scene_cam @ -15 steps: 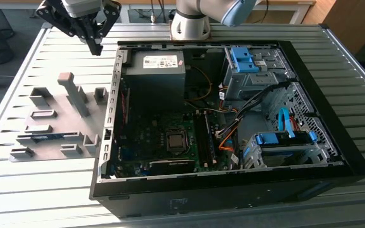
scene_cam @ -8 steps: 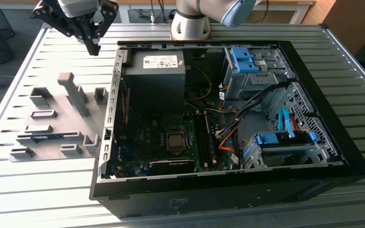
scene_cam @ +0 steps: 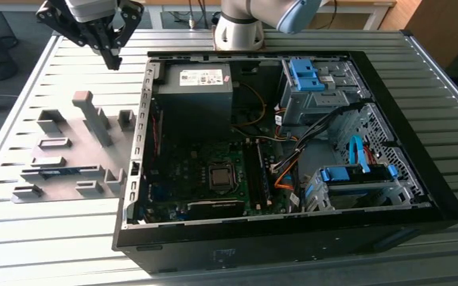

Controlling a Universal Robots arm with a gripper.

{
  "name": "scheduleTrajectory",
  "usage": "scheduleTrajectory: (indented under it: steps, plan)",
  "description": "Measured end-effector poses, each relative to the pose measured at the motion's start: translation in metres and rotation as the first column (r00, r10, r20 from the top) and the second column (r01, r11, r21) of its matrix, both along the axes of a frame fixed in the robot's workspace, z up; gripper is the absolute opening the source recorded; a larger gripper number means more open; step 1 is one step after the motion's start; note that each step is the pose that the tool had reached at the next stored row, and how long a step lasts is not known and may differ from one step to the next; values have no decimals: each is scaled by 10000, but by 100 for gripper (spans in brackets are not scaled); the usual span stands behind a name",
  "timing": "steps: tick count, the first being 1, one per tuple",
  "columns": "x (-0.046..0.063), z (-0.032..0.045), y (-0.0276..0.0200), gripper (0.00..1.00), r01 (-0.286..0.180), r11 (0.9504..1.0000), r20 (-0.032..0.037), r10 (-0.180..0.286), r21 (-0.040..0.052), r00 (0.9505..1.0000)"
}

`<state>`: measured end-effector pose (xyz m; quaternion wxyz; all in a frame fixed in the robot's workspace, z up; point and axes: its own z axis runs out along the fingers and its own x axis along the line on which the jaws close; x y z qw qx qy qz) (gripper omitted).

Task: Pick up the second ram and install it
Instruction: 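Reach for the second ram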

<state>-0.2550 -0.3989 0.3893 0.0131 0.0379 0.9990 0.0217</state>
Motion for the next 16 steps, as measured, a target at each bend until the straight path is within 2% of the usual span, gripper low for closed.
scheduleTrajectory:
  steps: [16]
  plan:
    - [-139, -8, 0, 11, 0, 10000, 0, 0, 0, 10000]
